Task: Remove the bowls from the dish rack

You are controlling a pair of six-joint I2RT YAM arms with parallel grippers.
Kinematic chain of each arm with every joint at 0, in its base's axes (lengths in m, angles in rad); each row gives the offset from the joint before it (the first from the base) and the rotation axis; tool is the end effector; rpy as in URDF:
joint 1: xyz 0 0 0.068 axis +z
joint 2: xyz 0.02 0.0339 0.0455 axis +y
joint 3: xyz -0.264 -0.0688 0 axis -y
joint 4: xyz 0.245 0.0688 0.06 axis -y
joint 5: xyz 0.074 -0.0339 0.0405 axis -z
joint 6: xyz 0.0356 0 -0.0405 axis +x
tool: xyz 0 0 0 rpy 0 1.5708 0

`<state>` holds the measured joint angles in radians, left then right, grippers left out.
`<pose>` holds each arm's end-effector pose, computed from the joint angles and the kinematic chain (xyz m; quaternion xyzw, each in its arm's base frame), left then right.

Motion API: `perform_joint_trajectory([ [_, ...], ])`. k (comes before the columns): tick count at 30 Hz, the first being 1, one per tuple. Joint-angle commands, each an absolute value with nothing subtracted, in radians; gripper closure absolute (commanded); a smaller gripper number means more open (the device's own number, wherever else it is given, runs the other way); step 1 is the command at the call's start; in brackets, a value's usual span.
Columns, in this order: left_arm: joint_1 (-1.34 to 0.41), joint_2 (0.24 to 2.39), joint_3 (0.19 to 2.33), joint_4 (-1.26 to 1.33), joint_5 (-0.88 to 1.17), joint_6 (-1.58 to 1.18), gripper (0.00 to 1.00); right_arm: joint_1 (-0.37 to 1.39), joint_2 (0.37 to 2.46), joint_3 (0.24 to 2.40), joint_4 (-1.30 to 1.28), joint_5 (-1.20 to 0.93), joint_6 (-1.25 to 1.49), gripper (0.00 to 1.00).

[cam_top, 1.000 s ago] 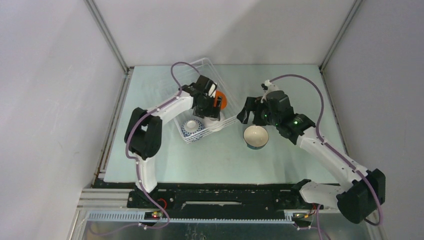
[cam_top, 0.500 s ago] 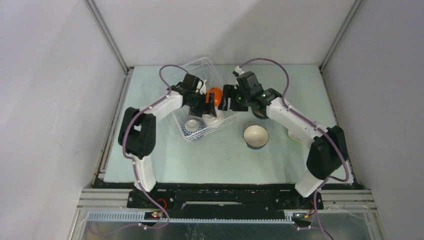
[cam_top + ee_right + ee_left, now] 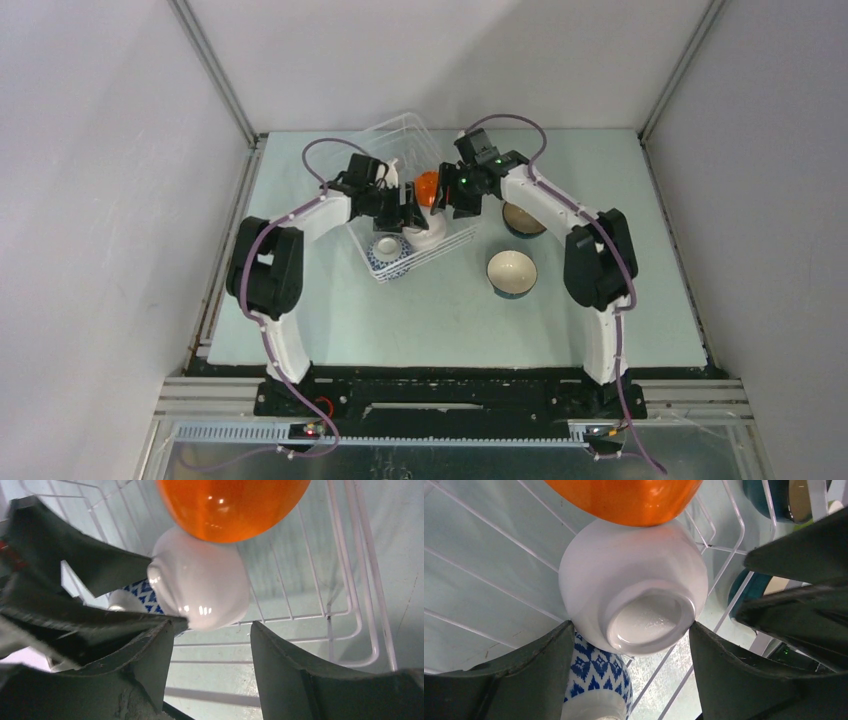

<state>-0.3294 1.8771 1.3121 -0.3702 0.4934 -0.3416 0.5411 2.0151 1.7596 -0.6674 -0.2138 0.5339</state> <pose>0.3742 -0.1457 0.1999 0.0707 0.9216 -0.3188 0.2097 0.3830 0.2390 0.2613 -0.0374 0.9424 0.2489 0.2201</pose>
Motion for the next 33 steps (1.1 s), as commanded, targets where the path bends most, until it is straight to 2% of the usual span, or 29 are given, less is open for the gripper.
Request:
perform_joint_trajectory([
  [1,-0.321,1.889,1.242,-0.294,0.527,-0.36,0.35,0.526,2.065,1.823,-0.72,-0.243,0.565,0.31],
  [4,-0.316,1.891,1.226,-0.276,0.536,-0.362,0.35,0.518,2.084,1.817,-0.692,-0.26,0.583,0.17],
  [5,-0.315,1.893,1.222,-0.273,0.537,-0.362,0.35,0.515,2.091,1.816,-0.681,-0.276,0.59,0.15],
  [12,-0.295,1.882,1.193,-0.249,0.547,-0.363,0.35,0.492,2.114,1.735,-0.535,-0.436,0.676,0.19],
  [20,-0.274,1.875,1.149,-0.189,0.591,-0.368,0.35,0.486,2.153,1.669,-0.39,-0.542,0.761,0.11],
  [24,-0.27,1.868,1.129,-0.149,0.626,-0.376,0.35,0.477,2.139,1.561,-0.159,-0.665,0.869,0.23],
  [27,-0.27,1.851,1.114,-0.109,0.65,-0.38,0.34,0.472,2.136,1.51,-0.022,-0.75,0.967,0.22],
  [30,-0.269,1.845,1.111,-0.098,0.654,-0.38,0.35,0.482,2.136,1.565,-0.115,-0.705,0.923,0.18],
  [33,-0.261,1.841,1.088,-0.045,0.679,-0.394,0.35,0.481,2.17,1.592,-0.102,-0.748,0.953,0.29],
])
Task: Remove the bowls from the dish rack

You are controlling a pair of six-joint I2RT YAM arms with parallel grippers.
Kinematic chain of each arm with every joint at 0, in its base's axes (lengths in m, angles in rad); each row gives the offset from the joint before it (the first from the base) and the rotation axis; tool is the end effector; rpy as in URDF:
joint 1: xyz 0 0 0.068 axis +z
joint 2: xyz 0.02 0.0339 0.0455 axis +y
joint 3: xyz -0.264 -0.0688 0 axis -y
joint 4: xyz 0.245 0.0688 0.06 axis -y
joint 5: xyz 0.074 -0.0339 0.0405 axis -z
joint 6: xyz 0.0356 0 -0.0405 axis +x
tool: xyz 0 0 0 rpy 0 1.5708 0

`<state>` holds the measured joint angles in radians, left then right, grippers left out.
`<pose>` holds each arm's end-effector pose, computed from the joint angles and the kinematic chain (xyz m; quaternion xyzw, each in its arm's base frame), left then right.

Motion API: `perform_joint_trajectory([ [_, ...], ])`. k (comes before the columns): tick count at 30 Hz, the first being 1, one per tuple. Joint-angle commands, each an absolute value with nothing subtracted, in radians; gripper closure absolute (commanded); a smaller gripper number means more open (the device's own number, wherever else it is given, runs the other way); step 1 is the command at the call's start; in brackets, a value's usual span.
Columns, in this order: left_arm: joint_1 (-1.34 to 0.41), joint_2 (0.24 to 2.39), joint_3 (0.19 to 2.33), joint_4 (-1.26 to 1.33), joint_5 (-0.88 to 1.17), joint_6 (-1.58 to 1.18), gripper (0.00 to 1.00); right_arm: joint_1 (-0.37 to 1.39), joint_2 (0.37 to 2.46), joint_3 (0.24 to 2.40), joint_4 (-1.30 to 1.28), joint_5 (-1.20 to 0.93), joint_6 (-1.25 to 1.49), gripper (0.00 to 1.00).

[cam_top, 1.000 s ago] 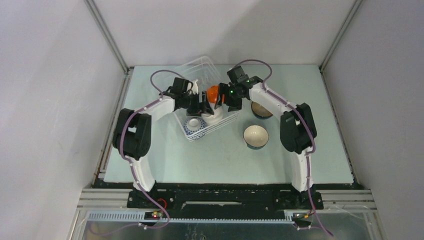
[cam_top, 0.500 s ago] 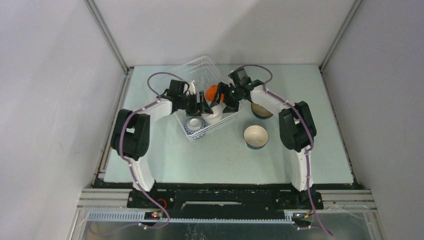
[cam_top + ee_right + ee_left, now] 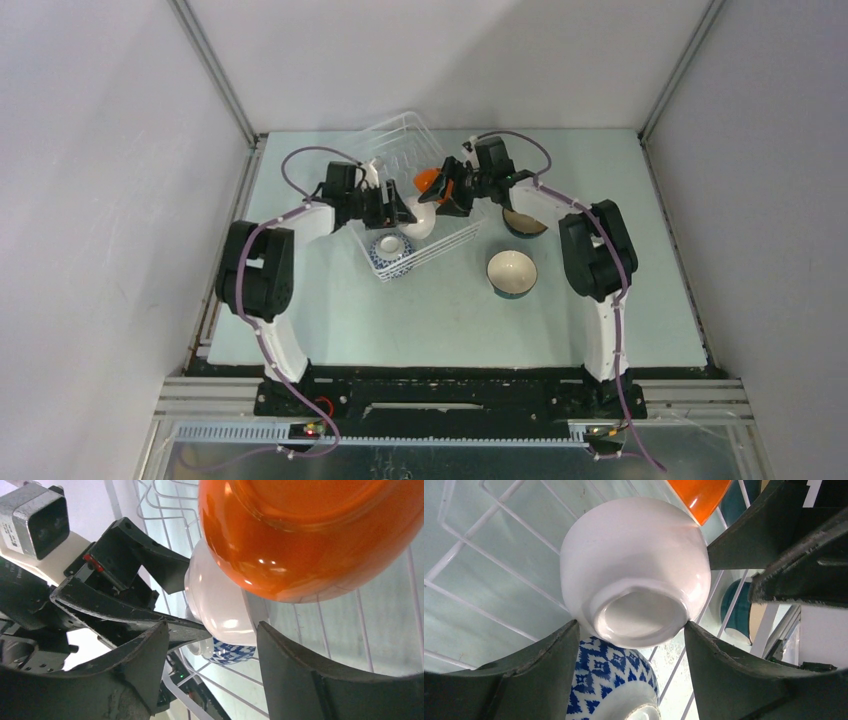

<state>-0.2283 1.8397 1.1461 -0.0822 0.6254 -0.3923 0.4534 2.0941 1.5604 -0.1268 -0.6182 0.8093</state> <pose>0.3755 -0.1086 0.1855 0.0468 0.8841 -0.3826 0.2641 0.4177 0.2265 0.2060 0.0198 0.8658 0.4677 0.1768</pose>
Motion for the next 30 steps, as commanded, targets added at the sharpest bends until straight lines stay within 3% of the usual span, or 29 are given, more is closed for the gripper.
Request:
perform_joint_trajectory([
  [1,-0.255,1.842,1.077,-0.023,0.691,-0.401,0.35,0.48,2.18,1.599,-0.101,-0.745,0.955,0.3],
  [4,-0.244,1.851,1.052,0.047,0.736,-0.421,0.36,0.484,2.201,1.596,-0.047,-0.758,0.972,0.37],
  [9,-0.244,1.847,1.026,0.132,0.784,-0.429,0.36,0.501,2.253,1.618,0.043,-0.802,1.013,0.31],
  [16,-0.242,1.837,1.022,0.158,0.798,-0.416,0.35,0.524,2.337,1.768,-0.142,-0.747,0.932,0.3],
  [17,-0.242,1.834,1.018,0.159,0.795,-0.414,0.35,0.527,2.34,1.786,-0.187,-0.719,0.903,0.32],
  [20,-0.238,1.826,1.013,0.161,0.79,-0.413,0.35,0.524,2.324,1.743,-0.129,-0.736,0.914,0.55],
  [25,-0.238,1.78,0.991,0.184,0.766,-0.423,0.32,0.511,2.265,1.686,-0.043,-0.753,0.946,0.65],
  [30,-0.238,1.661,0.943,0.184,0.679,-0.436,0.2,0.501,2.179,1.701,-0.096,-0.742,0.917,0.89],
])
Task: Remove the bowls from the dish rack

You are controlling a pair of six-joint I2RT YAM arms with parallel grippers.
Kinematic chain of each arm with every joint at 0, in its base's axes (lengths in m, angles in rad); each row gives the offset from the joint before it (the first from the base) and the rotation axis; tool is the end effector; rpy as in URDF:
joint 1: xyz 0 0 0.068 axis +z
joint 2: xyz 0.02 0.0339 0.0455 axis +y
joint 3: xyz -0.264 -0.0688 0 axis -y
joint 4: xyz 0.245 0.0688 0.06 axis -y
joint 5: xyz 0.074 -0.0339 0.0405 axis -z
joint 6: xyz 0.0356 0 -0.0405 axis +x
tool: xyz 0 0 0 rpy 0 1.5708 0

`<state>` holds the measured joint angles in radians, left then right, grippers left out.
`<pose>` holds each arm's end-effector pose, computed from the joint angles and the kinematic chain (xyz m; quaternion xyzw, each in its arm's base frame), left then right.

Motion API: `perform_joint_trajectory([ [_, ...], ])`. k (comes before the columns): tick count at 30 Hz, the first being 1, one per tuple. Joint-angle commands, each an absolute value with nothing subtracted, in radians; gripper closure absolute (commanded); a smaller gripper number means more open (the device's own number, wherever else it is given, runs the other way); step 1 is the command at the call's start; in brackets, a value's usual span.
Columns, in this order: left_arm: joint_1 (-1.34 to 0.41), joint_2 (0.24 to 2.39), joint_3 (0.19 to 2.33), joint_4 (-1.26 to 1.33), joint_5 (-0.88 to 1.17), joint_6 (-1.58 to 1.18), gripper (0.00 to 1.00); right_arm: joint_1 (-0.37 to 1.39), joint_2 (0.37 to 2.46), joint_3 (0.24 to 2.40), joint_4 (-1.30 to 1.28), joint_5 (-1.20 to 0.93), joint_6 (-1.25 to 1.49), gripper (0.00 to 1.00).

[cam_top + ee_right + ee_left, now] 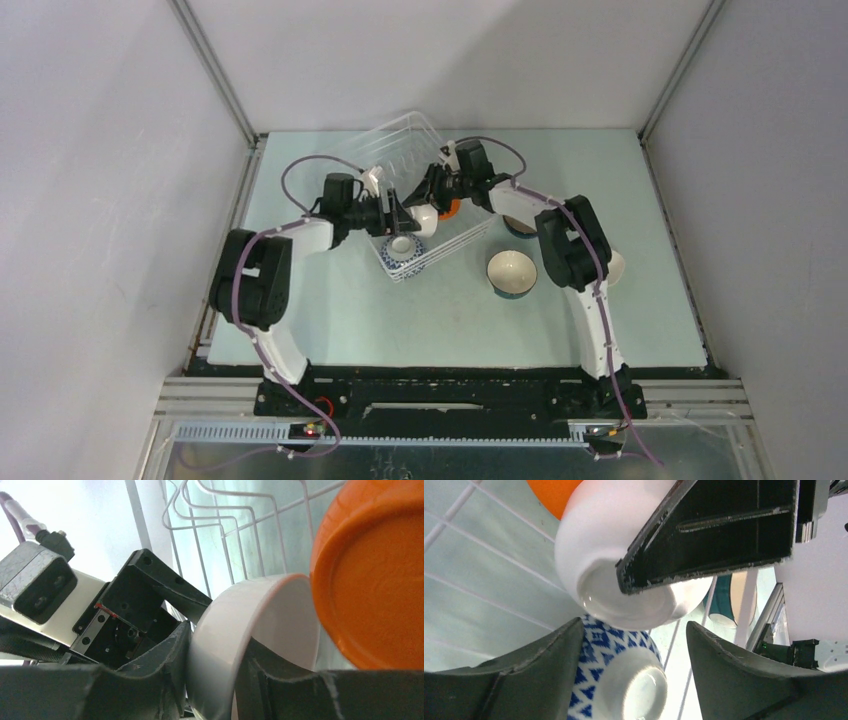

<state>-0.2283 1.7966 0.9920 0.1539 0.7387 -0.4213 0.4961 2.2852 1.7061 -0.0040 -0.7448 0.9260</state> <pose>0.3570 -0.1076 0.1751 0.0790 0.8472 -0.4387 0.2892 0.4410 0.2661 0.1739 0.0064 0.8381 0.5309 0.1254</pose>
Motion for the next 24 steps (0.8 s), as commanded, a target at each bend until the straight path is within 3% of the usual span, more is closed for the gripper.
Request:
perform_joint_trajectory([
  [1,-0.238,1.629,0.931,0.184,0.659,-0.44,0.18,0.498,2.163,1.709,-0.117,-0.736,0.905,0.97],
  [2,-0.238,1.592,0.919,0.18,0.635,-0.443,0.17,0.494,2.144,1.718,-0.138,-0.73,0.896,1.0],
  [13,-0.253,1.268,0.872,0.024,0.389,-0.447,0.1,0.421,1.894,1.745,-0.372,-0.602,0.738,1.0],
  [19,-0.354,1.286,0.963,-0.129,0.201,-0.362,0.09,0.268,1.754,1.757,-0.586,-0.448,0.589,1.0],
  [24,-0.492,1.415,1.135,-0.253,-0.056,-0.282,0.01,0.154,1.738,1.82,-0.829,-0.103,0.413,1.0],
])
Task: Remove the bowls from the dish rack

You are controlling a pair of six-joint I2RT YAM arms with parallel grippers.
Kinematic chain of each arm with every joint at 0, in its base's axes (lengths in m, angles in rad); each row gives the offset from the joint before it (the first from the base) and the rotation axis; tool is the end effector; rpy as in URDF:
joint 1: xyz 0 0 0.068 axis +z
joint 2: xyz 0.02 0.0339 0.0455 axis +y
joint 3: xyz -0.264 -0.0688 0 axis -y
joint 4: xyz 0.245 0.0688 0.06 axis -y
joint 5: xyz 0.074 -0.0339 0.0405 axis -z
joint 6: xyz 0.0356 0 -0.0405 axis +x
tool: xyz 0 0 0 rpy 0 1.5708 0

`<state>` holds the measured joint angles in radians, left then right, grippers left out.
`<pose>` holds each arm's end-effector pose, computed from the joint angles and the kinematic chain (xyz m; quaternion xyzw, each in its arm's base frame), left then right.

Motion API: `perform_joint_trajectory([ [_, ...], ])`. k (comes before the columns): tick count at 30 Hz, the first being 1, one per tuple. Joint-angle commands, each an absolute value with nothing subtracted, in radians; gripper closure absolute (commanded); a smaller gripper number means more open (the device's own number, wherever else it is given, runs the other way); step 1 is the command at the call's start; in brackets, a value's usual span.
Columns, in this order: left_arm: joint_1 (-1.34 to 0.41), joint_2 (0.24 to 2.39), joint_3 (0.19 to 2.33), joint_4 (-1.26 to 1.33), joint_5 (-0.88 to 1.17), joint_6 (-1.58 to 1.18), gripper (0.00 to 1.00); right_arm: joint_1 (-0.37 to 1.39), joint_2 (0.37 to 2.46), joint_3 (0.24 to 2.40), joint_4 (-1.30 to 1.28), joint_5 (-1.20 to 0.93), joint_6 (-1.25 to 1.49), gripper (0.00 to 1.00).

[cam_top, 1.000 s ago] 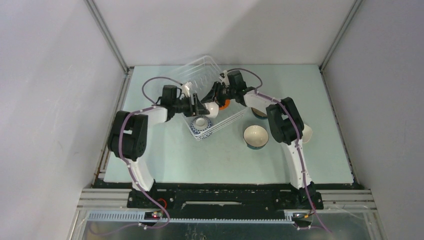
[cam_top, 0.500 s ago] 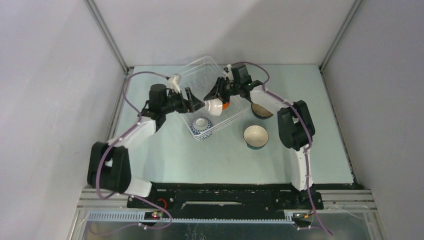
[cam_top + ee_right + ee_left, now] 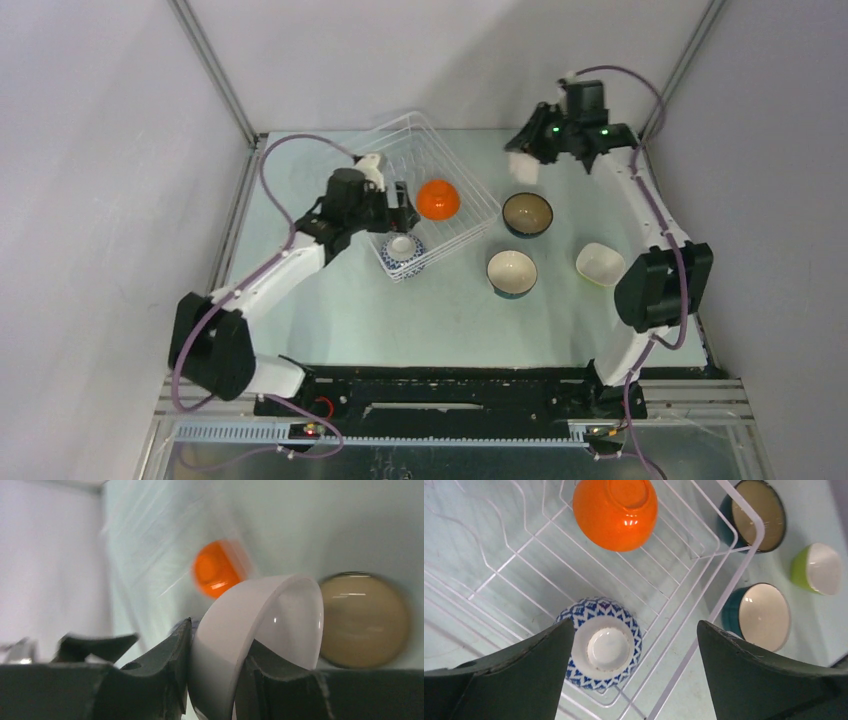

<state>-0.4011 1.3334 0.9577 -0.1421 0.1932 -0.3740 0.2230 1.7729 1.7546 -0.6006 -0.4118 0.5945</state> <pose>0.2758 -0.1244 0.2821 0.0601 0.8598 -0.2662 0.4316 0.3927 0.1037 0.3658 0.0686 0.8724 0.3450 0.3393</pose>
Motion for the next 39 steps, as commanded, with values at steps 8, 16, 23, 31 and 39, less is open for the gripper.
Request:
perform_joint_trajectory([
  [8,-0.601,1.741,1.504,-0.42,-0.321,-0.229,0.0,0.101,1.877,1.874,-0.968,0.404,0.331,1.0],
  [16,-0.609,2.017,1.85,-0.576,-0.323,-0.206,0.0,0.101,2.137,1.991,-1.048,0.618,0.31,1.0],
  [23,-0.609,2.188,2.018,-0.644,-0.262,-0.22,0.0,0.101,2.301,2.031,-1.062,0.639,0.314,1.0],
  [31,-0.609,2.287,2.097,-0.643,-0.251,-0.237,0.0,0.106,2.339,2.005,-1.048,0.671,0.31,0.57],
  [39,-0.6,2.308,2.104,-0.673,-0.271,-0.272,0.0,0.107,2.214,1.944,-1.013,0.626,0.296,0.16],
])
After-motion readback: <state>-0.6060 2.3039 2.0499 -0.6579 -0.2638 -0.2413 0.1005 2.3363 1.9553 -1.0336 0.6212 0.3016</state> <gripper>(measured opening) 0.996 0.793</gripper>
